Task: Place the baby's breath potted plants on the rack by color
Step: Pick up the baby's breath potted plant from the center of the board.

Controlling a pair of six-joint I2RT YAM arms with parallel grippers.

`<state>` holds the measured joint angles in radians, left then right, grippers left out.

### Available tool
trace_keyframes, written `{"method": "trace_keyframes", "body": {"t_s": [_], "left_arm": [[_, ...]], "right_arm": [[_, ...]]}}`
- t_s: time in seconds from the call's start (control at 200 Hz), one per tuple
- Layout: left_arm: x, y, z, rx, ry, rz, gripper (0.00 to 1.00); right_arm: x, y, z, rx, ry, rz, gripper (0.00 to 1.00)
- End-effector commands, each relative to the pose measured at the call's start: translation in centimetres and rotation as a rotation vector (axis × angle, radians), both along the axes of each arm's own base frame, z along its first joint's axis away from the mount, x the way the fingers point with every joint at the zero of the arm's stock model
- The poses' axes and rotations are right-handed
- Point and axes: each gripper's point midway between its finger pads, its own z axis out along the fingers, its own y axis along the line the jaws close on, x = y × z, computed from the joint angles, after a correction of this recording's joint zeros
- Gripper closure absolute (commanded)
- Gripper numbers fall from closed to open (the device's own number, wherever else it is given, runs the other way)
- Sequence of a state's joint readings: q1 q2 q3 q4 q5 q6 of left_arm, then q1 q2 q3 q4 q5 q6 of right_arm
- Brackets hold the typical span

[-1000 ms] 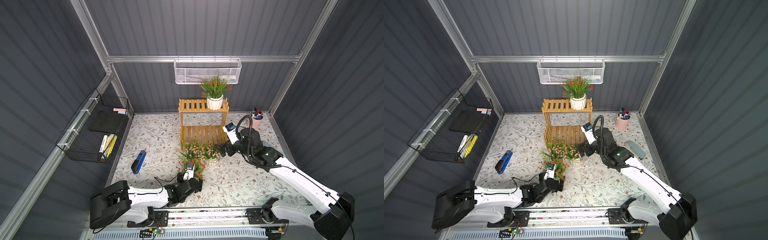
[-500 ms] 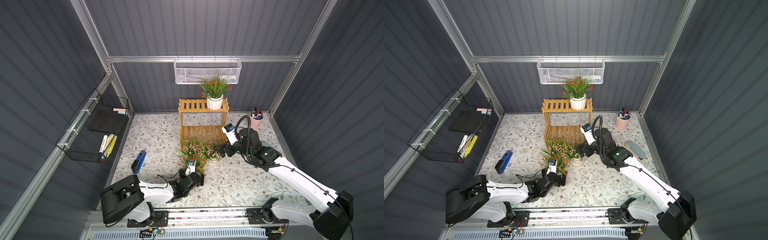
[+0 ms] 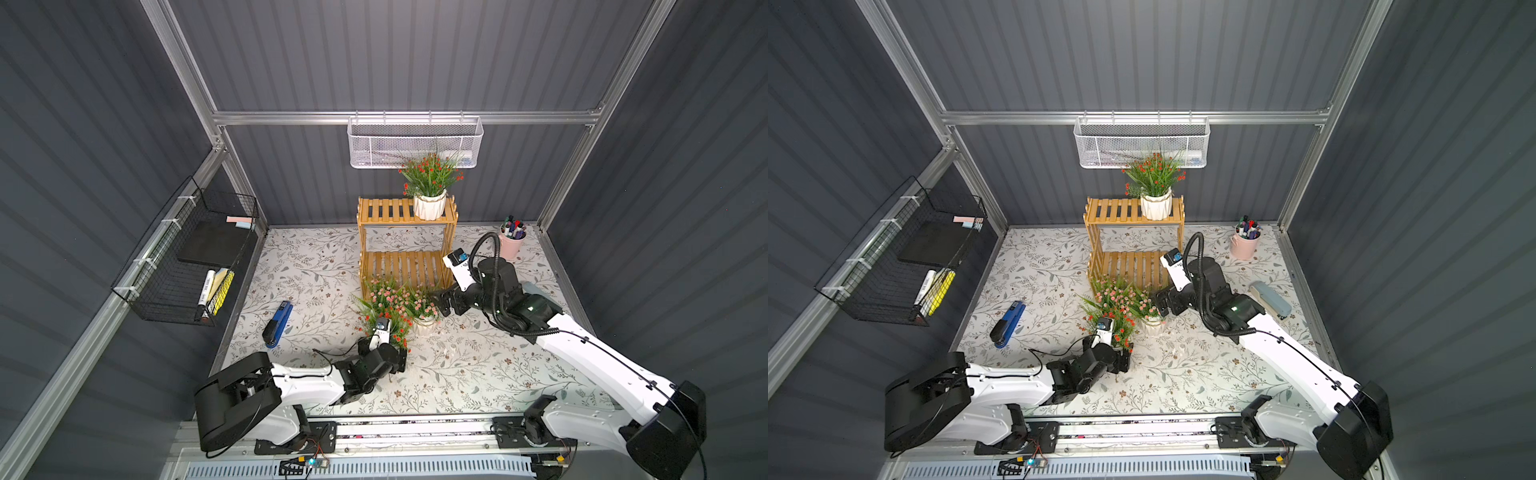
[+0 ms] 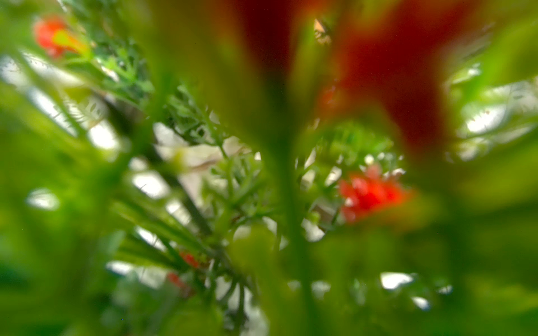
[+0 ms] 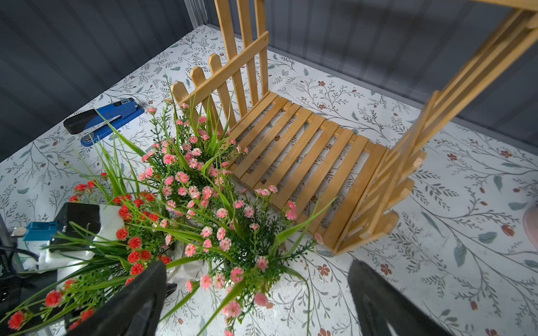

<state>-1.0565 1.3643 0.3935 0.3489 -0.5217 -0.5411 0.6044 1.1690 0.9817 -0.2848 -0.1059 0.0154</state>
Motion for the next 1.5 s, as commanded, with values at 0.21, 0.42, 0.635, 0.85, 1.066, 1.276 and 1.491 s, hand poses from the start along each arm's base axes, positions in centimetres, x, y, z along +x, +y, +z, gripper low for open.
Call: {"method": "trace_keyframes", "body": {"t_s": [0.21,0.42,0.635,0.85,1.066,1.276,1.491], "left_arm": [[-2.0,2.3,0.0,0.003,0.062,-0.013,0.30],[-2.4,3.3,1.2,-0.005,0.066,0.008,0.31],[-3.1,4.6,3.8,-0.058,0.051,0.022,0.31],[-3.2,5.2,6.4,-0.075,0.042,0.035,0.31],[-2.6,5.9,10.5,-0.077,0.003,0.089,0.31],[-1.9,5.1,14.2,-0.030,-0.004,0.083,0.31],[-0.2,3.7,18.2,-0.024,-0.040,0.105,0.30]], "right_arm": [[-0.1,-0.1,-0.6,-0.020,-0.001,-0.002,0.01],[0.1,-0.3,-0.4,-0.023,-0.013,-0.015,0.01],[0.2,-0.3,0.0,-0.019,-0.028,-0.020,0.01],[0.3,-0.2,0.0,-0.016,-0.026,-0.018,0.01],[0.2,-0.4,0.6,-0.014,-0.043,-0.023,0.01],[0.0,-0.6,1.0,-0.005,-0.051,-0.026,0.01],[-0.1,-0.6,1.6,0.013,-0.057,-0.027,0.01]]}}
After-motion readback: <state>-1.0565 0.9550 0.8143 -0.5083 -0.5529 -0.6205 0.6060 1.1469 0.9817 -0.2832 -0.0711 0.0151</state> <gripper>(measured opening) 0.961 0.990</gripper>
